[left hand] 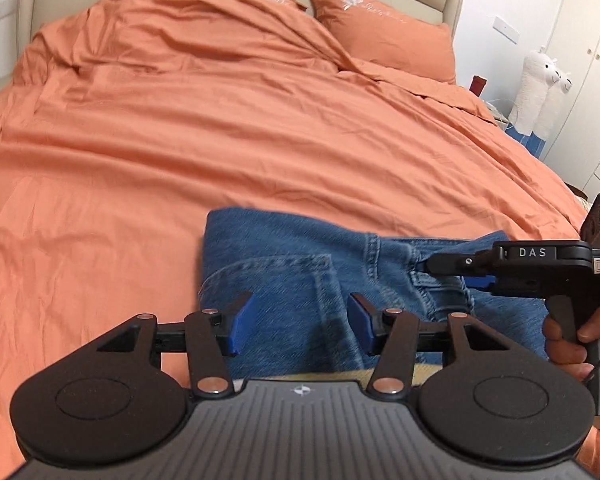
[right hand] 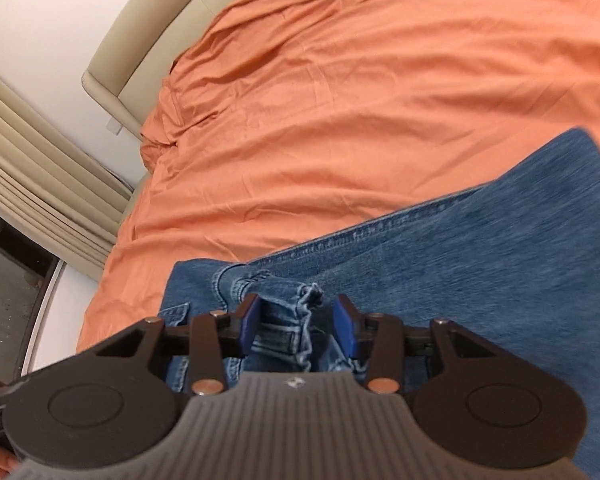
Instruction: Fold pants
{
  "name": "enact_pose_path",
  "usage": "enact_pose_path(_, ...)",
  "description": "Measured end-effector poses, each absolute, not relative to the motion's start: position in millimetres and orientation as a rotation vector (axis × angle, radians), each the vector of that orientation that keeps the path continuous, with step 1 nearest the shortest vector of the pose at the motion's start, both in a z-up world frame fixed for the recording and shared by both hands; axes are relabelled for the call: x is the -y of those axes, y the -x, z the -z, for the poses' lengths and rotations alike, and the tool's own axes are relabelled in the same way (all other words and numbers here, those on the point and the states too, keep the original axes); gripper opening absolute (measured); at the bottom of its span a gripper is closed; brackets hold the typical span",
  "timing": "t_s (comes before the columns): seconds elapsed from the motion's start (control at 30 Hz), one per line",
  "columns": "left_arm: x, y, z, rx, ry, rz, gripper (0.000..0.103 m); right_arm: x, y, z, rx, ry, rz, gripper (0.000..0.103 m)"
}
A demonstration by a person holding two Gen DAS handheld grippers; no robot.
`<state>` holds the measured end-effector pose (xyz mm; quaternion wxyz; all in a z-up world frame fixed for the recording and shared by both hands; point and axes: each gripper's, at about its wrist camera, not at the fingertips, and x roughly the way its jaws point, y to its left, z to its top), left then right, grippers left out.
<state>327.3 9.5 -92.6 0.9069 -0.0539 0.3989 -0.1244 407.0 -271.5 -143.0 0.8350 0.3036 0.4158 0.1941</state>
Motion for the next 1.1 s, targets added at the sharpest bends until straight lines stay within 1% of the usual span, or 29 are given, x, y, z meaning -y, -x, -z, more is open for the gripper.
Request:
enact_pose_path(0.03,-12.3,-327.0,93.6,-0.827,0.119,0.258,0.061,270.3,-408.4,145.8,-0.882,-0.661,-0.422,0.029)
enact_pose_path(0.07,-14.3,-326.3,94.1,-0.824,0.121,0.249,0.061,269.9,-408.2,145.7,-0.880,-0.673,-0.430,0.023)
enact_pose_path(0.1,-15.5,-325.7,94.0,-0.818,0.119,0.241,0.061,270.3,-406.3,142.7,-0.873,-0.681,-0.443,0.014)
enact_pose_path(0.17,-16.6,-325.8,92.6,-0.807,0.127,0.245,0.059,274.6,-399.0,129.6,-0.849,-0.708,-0.476,0.010)
enact_pose_path(0.27,-15.2,-327.6,89.2,-0.800,0.154,0.267,0.058,287.7,-381.1,102.9,-0.800,-0.796,-0.552,0.009)
enact_pose_path(0.37,-6.9,-333.5,90.9,-0.823,0.138,0.285,0.054,298.5,-361.0,85.9,-0.788,-0.819,-0.579,0.008)
enact_pose_path(0.43,0.6,-338.8,96.7,-0.854,0.101,0.282,0.049,302.7,-356.6,91.0,-0.819,-0.818,-0.550,0.008)
enact_pose_path(0.53,6.6,-344.3,109.2,-0.909,0.068,0.273,0.047,307.6,-361.0,118.9,-0.911,-0.878,-0.476,0.008)
enact_pose_path(0.67,8.7,-347.4,122.2,-0.952,0.065,0.261,0.047,313.7,-363.9,141.3,-0.955,-0.931,-0.418,0.008)
enact_pose_path(0.73,8.2,-348.8,124.9,-0.961,0.074,0.255,0.047,314.6,-364.6,144.7,-0.970,-0.925,-0.392,0.009)
enact_pose_path(0.8,8.0,-348.9,125.1,-0.962,0.079,0.251,0.046,314.6,-363.5,144.5,-0.979,-0.915,-0.384,0.017)
enact_pose_path(0.83,7.6,-349.3,124.8,-0.963,0.082,0.254,0.045,315.0,-363.4,144.8,-0.984,-0.918,-0.386,0.018)
enact_pose_path(0.87,7.2,-349.6,124.4,-0.962,0.083,0.256,0.045,315.8,-363.1,144.9,-0.988,-0.929,-0.393,0.023)
enact_pose_path(0.9,7.1,-349.2,124.3,-0.962,0.083,0.256,0.045,316.8,-362.6,146.2,-0.994,-0.939,-0.390,0.031)
enact_pose_path(0.97,5.6,-349.3,124.3,-0.959,0.092,0.258,0.045,318.6,-364.4,151.4,-1.006,-0.950,-0.358,0.037)
enact_pose_path(1.0,5.1,-348.8,124.2,-0.958,0.098,0.258,0.045,319.5,-364.5,154.8,-1.015,-0.956,-0.349,0.038)
enact_pose_path(1.1,3.7,-348.9,125.2,-0.953,0.106,0.263,0.045,321.0,-367.3,167.8,-1.028,-1.046,-0.374,0.037)
